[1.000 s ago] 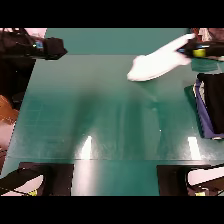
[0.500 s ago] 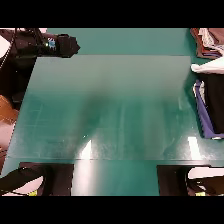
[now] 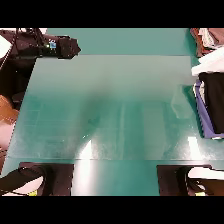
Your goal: Fold the shirts.
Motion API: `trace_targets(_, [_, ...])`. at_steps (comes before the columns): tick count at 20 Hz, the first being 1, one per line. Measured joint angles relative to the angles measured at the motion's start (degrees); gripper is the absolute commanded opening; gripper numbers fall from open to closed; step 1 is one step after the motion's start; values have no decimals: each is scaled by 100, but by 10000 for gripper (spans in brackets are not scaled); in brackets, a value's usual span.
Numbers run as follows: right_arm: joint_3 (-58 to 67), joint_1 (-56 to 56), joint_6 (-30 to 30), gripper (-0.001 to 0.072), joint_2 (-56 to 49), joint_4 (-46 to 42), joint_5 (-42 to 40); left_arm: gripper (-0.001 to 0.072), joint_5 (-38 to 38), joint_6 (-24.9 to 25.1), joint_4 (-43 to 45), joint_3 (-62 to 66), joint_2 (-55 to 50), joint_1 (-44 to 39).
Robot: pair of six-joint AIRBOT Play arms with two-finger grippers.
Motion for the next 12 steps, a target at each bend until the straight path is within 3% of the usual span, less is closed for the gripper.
trace_targets(11, [-3222,-1274,42,27,2153,-1926,520,22,-66,177,11,0,0,0])
trace_targets(12, [-3543,-1447,44,156,2334,-2039,535,22,-66,199,11,0,0,0])
